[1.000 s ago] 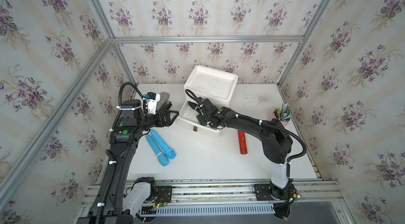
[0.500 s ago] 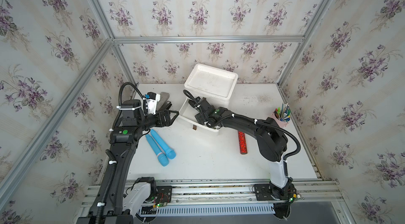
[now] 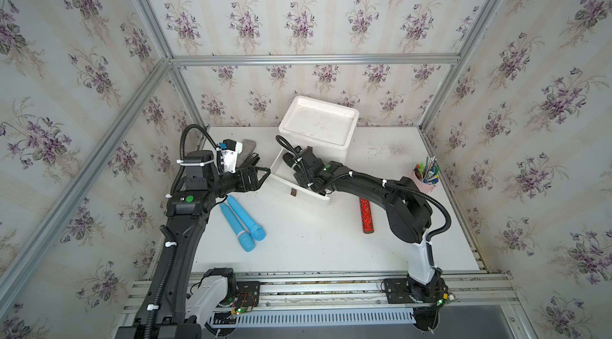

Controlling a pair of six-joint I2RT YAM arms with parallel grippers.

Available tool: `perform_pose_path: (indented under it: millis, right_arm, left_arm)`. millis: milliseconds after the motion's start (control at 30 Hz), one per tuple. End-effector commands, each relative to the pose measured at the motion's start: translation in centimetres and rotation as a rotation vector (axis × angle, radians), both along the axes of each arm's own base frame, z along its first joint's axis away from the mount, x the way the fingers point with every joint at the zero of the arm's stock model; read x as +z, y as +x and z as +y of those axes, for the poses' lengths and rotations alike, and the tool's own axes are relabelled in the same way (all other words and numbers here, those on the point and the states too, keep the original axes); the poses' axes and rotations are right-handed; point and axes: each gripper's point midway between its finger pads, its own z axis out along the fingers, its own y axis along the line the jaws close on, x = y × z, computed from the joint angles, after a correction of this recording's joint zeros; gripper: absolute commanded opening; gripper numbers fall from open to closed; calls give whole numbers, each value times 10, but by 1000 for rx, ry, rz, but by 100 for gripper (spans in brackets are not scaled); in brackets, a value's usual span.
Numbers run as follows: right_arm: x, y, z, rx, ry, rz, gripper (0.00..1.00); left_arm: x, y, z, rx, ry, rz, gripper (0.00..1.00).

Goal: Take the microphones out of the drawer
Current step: Pick up the microphone from the drawer.

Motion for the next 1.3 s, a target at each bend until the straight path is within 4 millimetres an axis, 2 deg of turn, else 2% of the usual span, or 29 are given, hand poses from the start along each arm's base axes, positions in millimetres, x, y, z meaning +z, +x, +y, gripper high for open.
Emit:
perform_pose_path:
  millis: [0, 100, 367, 633, 800, 967, 1067, 1167, 1267]
  right_arm:
    - [-9, -6, -8, 12, -53, 35, 74]
    - [-9, -7, -8, 15, -55, 37, 67]
    - [-5, -7, -8, 18, -50, 27, 60]
    - [-1, -6, -6, 35, -48, 17, 49]
    - [1, -7, -5, 52, -42, 14, 48]
    - [5, -9, 0, 118, -43, -5, 49]
    - [8, -13, 5, 201, -47, -29, 45]
    - [12, -14, 2, 249, -68, -69, 38]
    - [18, -12, 0, 268, -81, -98, 36]
  left_arm:
    - [6, 2, 0, -3, 4, -28, 99]
    - [6, 2, 0, -4, 3, -28, 99]
    - [6, 2, 0, -3, 4, -29, 99]
    - [7, 2, 0, -5, 3, -30, 99]
    - [6, 2, 0, -4, 3, -28, 99]
    - [6, 3, 0, -4, 4, -28, 99]
    - [7, 3, 0, -4, 4, -28, 99]
    - [7, 3, 0, -3, 4, -28, 99]
    - [6, 3, 0, -3, 4, -28, 99]
